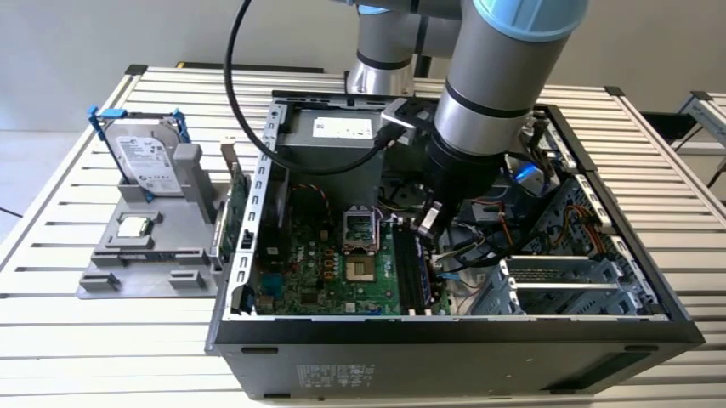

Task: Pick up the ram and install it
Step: 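Press down the ram until it locks into place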

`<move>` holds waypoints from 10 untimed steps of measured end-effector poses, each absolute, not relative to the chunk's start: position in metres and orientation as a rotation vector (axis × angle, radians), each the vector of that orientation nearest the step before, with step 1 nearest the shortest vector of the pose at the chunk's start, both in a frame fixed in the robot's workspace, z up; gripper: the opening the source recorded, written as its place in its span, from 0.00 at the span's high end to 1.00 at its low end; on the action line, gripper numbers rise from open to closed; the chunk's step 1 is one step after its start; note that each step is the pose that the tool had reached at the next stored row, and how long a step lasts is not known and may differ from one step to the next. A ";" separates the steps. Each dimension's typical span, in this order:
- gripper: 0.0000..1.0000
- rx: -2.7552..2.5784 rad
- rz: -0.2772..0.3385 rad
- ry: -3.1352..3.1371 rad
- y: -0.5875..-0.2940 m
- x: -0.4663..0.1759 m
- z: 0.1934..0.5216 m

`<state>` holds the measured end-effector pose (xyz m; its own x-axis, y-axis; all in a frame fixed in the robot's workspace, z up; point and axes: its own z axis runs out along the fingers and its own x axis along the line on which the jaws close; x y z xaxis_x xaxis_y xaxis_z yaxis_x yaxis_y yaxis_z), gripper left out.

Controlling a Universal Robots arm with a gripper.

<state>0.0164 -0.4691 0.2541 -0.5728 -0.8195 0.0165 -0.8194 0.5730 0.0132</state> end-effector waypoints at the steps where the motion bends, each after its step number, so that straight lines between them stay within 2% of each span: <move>1: 1.00 1.459 -0.006 -2.759 -0.469 0.016 0.254; 10: 1.00 1.598 -0.004 -2.680 -0.467 0.016 0.253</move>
